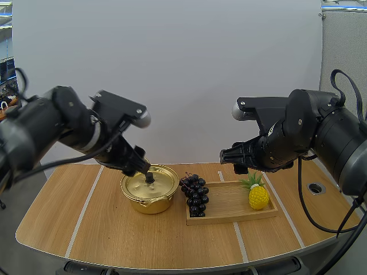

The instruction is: Open the pot, put the grape inside, and close it

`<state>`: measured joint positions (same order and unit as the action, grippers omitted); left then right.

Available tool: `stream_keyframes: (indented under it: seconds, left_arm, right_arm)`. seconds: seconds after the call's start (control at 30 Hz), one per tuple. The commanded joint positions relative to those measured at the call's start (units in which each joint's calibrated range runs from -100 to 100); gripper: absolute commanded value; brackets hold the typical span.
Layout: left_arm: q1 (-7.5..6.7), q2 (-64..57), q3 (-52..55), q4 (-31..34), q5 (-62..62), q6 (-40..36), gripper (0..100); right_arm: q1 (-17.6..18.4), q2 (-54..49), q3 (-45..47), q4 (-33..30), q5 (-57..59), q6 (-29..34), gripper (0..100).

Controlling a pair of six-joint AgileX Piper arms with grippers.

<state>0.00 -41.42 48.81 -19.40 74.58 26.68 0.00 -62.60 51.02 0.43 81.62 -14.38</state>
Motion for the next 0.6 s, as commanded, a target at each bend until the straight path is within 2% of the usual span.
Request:
stream_keyframes:
  seconds: [0.0,0.47,0.57]
  left_arm:
    - [0.03,8.20,-2.31,-3.11,-1.19,4.45,100]
    - [-0.06,29.37,-17.01,-2.99,-1.00,5.84,100]
    - [-1.10,32.20,-18.77,-2.30,-0.61,5.84,100]
  right_arm:
    - [-0.20,-0.32,-0.59,-0.43,-1.18,0.07,100]
    - [-0.20,-0.32,-0.59,-0.43,-1.18,0.07,100]
    - [-0.20,-0.32,-0.59,-0.43,-1.18,0.07,100]
